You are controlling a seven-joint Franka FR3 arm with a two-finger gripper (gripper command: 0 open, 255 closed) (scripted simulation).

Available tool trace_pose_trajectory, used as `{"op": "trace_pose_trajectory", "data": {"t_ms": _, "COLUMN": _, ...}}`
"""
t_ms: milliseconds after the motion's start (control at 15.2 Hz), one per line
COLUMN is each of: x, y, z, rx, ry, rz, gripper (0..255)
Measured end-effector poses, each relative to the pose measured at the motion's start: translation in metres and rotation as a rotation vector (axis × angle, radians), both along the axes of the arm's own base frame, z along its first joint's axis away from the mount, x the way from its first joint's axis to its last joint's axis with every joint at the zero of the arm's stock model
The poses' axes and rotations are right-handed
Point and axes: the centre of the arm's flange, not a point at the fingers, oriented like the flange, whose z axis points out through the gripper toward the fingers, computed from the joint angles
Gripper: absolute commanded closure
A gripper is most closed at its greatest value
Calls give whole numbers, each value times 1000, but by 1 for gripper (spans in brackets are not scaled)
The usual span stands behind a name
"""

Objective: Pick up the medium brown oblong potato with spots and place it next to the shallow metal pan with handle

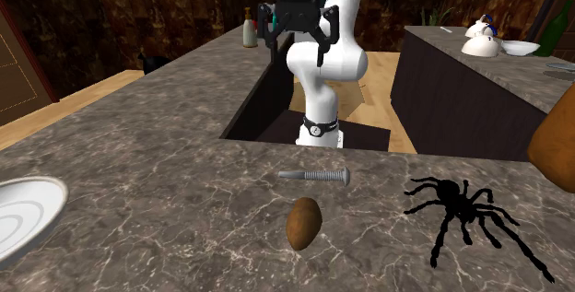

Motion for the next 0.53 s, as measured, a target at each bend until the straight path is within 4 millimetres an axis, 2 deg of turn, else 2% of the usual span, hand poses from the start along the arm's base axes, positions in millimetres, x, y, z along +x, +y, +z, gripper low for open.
{"op": "trace_pose_trajectory", "data": {"t_ms": 132, "x": 5, "y": 2, "z": -4, "rx": -3, "ry": -1, "rz": 3, "gripper": 0}}
{"op": "trace_pose_trajectory", "data": {"t_ms": 528, "x": 42, "y": 29, "z": -59, "rx": -35, "ry": -25, "rz": 40, "gripper": 0}}
